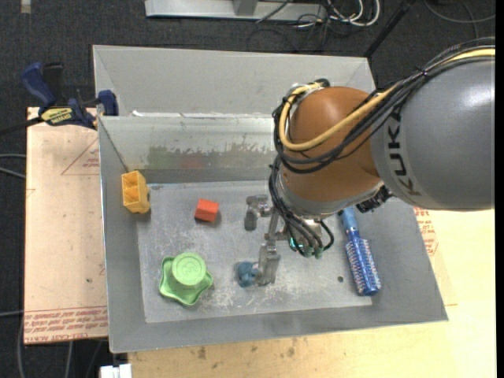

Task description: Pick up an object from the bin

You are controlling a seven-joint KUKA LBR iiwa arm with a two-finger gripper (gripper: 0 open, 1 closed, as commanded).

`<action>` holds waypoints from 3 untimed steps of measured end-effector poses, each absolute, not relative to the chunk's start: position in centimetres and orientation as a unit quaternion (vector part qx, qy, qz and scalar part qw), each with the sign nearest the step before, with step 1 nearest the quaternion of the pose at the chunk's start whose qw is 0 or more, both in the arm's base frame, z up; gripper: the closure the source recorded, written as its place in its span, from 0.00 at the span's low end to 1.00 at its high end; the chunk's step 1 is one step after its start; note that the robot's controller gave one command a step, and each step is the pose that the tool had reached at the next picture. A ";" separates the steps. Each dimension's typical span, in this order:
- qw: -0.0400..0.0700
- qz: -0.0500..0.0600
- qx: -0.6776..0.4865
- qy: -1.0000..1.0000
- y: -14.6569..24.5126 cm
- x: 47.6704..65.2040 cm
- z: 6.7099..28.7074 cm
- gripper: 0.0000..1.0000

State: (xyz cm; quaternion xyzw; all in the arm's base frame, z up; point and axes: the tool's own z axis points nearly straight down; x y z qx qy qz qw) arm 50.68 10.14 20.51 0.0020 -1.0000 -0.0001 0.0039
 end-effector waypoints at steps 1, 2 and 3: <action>0.004 0.000 -0.022 -1.000 7.2 50.1 6.6 0.00; -0.001 -0.001 -0.006 -1.000 8.5 49.7 10.1 0.00; 0.001 0.000 -0.043 -0.999 7.1 48.6 9.9 0.00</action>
Offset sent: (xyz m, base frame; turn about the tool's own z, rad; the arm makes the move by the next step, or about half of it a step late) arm -0.0042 -0.0289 -0.1351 0.0463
